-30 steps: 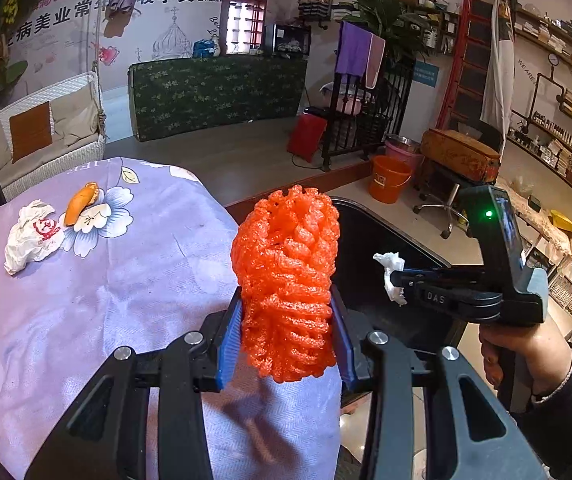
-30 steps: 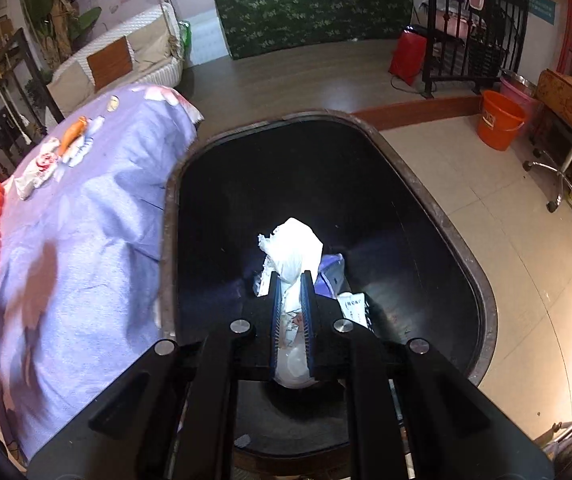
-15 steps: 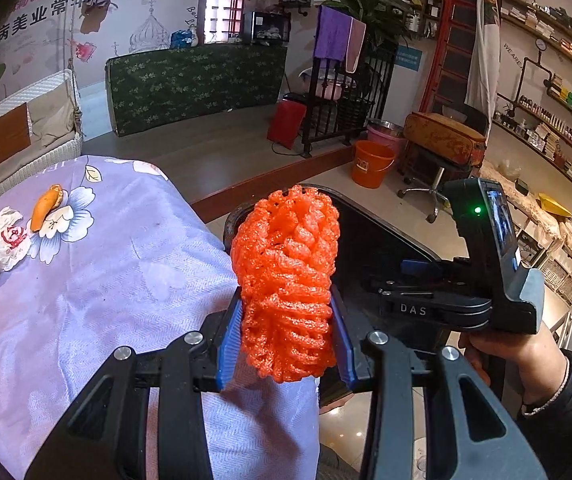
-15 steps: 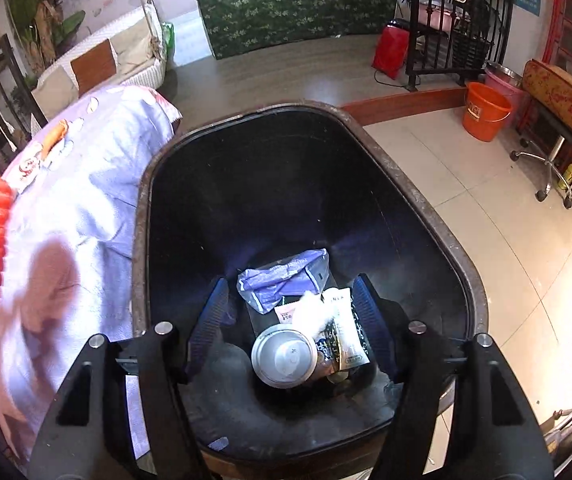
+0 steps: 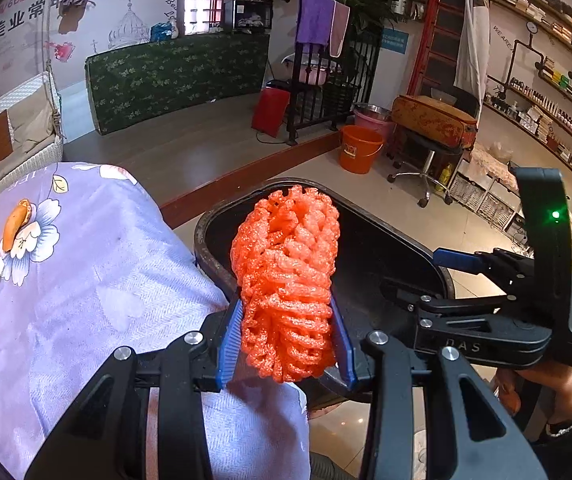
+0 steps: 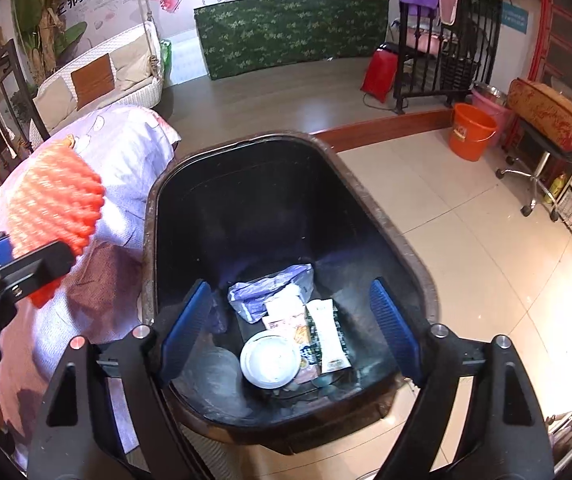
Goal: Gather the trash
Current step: 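Lower the orange foam net into the bin and open the left tool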
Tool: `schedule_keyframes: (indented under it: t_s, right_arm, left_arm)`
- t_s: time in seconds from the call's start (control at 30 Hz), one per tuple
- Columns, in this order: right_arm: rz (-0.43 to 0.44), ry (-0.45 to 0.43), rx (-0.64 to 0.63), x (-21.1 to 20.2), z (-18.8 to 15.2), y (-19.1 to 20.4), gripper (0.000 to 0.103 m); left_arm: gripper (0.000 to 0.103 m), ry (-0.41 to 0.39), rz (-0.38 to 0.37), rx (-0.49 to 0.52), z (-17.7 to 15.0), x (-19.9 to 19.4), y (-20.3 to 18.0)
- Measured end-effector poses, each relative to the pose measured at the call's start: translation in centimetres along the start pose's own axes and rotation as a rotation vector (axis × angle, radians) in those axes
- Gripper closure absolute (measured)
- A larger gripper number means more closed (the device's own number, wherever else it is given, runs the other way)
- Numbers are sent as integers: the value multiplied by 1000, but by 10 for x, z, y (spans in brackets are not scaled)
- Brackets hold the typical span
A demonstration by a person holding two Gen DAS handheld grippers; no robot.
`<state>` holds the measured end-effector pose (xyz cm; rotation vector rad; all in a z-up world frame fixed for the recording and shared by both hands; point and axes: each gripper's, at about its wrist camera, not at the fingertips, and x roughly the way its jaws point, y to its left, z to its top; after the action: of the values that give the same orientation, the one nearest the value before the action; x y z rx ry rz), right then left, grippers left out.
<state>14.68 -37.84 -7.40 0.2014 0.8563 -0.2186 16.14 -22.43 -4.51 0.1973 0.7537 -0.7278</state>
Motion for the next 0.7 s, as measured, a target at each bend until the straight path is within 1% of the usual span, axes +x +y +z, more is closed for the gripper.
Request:
schedule_keyframes:
  t_s: [0.33, 0.63, 0.7]
  right_arm:
    - [-36, -46, 57, -20, 1, -26, 19]
    - [-78, -69, 101, -30, -1, -53, 19]
    - [-86, -71, 112, -31, -2, -58, 19]
  left_arm:
    - [63, 55, -28, 52, 10, 28, -16]
    - [63, 109, -51, 99, 17, 54, -39]
    - [59, 127, -53, 106, 18, 61, -43]
